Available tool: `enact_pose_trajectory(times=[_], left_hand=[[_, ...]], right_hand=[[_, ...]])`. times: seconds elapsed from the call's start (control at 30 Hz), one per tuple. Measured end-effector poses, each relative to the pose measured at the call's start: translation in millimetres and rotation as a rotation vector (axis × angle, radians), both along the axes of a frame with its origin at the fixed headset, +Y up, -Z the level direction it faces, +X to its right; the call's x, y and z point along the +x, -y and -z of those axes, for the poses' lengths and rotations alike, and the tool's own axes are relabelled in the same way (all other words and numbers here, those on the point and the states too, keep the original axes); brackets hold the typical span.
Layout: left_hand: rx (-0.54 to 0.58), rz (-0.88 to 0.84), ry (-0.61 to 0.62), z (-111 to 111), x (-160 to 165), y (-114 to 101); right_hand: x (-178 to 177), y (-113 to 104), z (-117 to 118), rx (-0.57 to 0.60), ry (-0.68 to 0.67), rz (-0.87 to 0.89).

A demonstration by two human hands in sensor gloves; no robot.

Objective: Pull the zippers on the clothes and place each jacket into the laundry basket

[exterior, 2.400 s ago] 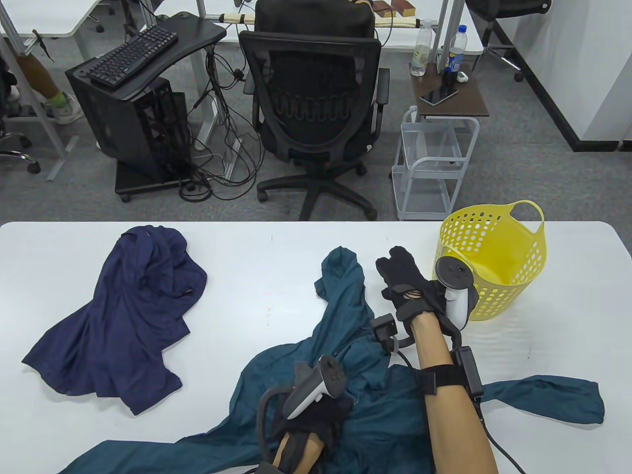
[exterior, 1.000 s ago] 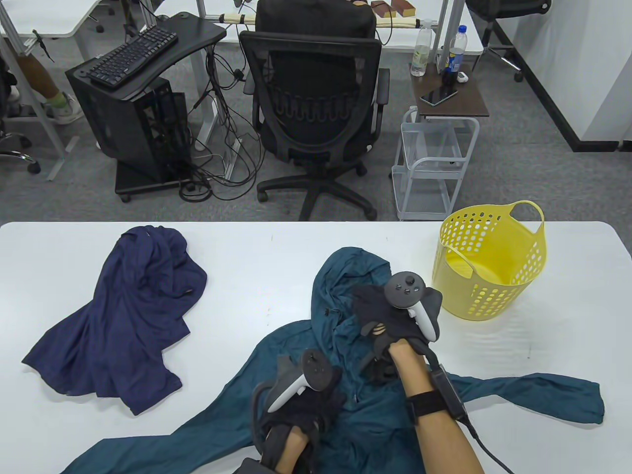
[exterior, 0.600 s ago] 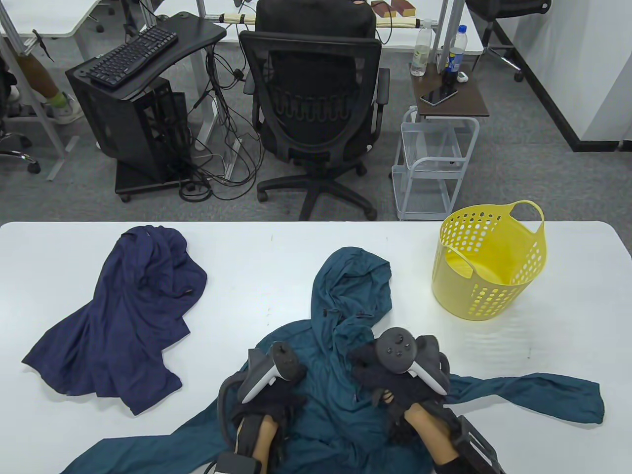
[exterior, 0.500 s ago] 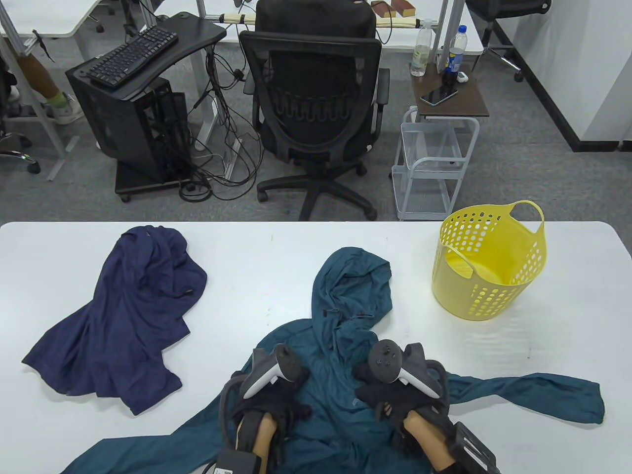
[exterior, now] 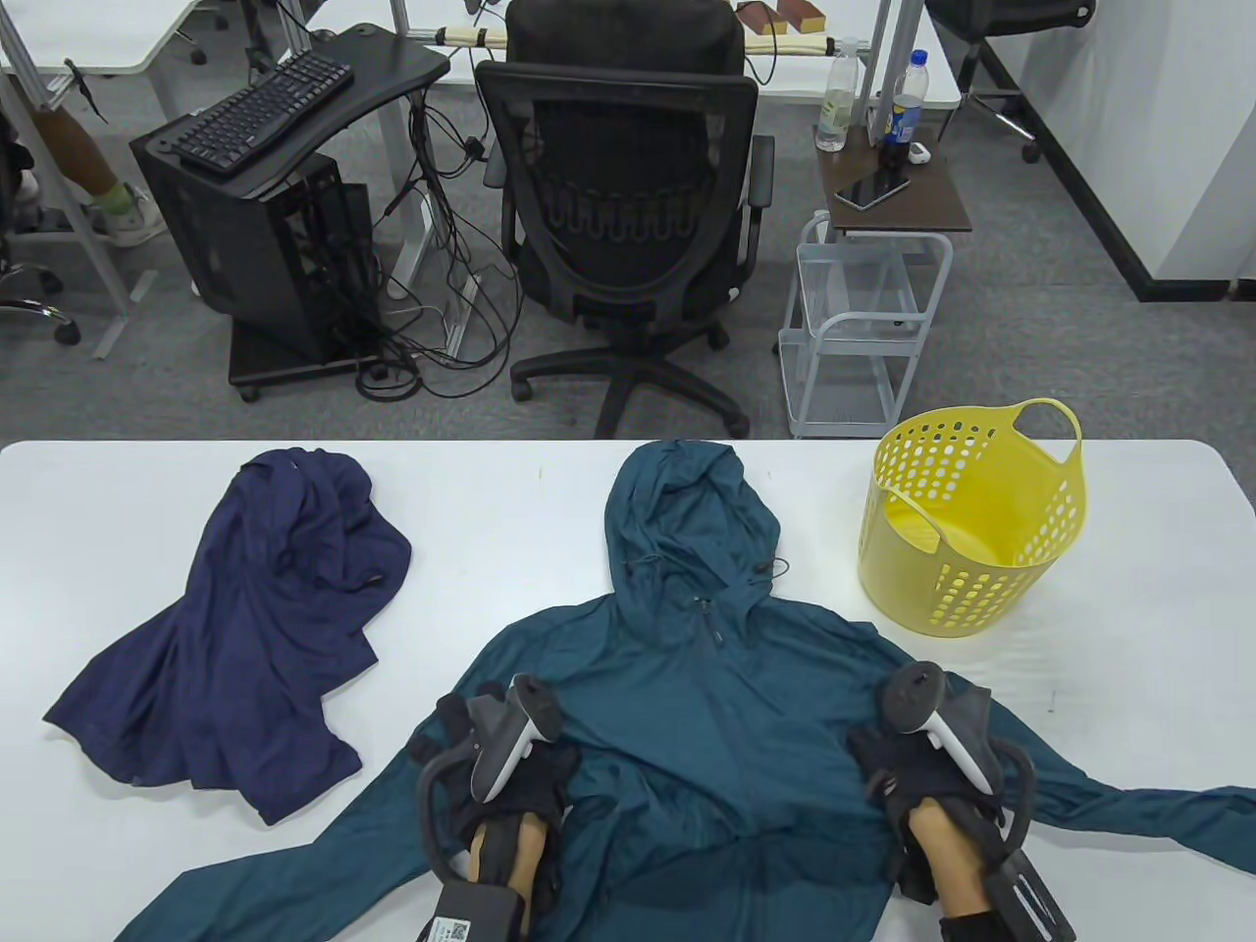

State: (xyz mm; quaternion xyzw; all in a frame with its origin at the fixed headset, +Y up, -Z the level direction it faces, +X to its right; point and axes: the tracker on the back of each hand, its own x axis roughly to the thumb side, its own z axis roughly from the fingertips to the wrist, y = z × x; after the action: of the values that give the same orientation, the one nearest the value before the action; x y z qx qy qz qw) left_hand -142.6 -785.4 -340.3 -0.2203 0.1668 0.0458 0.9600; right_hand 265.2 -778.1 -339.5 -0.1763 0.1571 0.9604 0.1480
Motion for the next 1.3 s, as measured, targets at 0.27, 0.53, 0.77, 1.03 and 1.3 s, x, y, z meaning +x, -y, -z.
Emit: enact_pose_trajectory(times=[0.27,0.53,0.77,1.03,1.3], left_hand=[[0.143,-0.081,0.244,-33.2,33.9,-73.8],[-0.251,-0.017,0.432,-39.1,80.7,-28.3],[-0.246,0.032,0.28,-20.4,45.0,-13.2],[-0.004,0.028,0.117,-7.7,16.4,-12.4],[0.167,0.015,0.315,-37.2,56.6,-70.9]], right_hand=[[-32.7,-71.3,-32.0,0.29,-0.295,0.211],[-73.6,-29.7,-31.8,0.027,-0.508,0.093],[-44.5,-0.4,-7.1,-0.005,-0.263,0.05],[-21.3,1.0,-3.1,0.074,-0.178,0.127],[-70.8,-65.5,-46.1,0.27,-0.567,0.135]])
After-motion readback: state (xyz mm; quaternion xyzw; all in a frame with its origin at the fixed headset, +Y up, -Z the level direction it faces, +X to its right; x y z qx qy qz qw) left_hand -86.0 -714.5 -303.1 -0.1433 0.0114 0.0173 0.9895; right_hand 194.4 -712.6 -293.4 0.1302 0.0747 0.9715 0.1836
